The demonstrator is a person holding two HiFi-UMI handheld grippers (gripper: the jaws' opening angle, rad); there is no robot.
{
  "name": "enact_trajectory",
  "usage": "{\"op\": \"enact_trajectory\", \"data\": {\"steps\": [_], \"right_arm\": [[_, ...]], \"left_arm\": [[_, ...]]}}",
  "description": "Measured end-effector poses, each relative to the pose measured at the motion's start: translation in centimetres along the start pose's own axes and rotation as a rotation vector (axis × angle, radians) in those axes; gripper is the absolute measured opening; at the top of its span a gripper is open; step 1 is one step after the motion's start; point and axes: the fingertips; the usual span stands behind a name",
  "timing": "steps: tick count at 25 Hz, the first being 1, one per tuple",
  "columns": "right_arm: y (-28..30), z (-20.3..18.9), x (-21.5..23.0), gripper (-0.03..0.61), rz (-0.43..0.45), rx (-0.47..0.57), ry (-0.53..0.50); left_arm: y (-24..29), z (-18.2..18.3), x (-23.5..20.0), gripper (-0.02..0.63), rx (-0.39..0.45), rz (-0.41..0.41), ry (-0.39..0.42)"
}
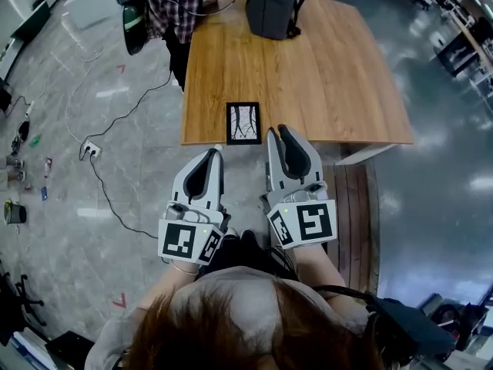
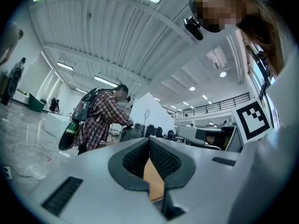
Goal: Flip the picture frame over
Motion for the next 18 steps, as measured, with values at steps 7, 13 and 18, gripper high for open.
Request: {"op": "enact_trajectory", "data": {"steps": [7, 13, 18], "right_arm": [[-0.8, 0.7, 0.0, 0.022, -0.001, 0.028, 0.086], [-1.2, 0.9, -0.5, 0.015, 0.000, -0.005, 0.059], [-1.2, 0.9, -1.3, 0.015, -0.002, -0.043, -0.008]], "left_arm": [[0.2, 1.5, 0.5, 0.006, 0.035, -0.004, 0.002], [-0.3, 2.6, 1.1, 0.006, 0.044, -0.012, 0.028], [-0.2, 2.9, 1.6, 0.006, 0.042, -0.017, 0.039]]}}
Point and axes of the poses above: the fingertips, and each gripper's own axes: y forward along the fingers, x to its right, z out of its top, and after that the axes turned 4 degrees about x, right-handed
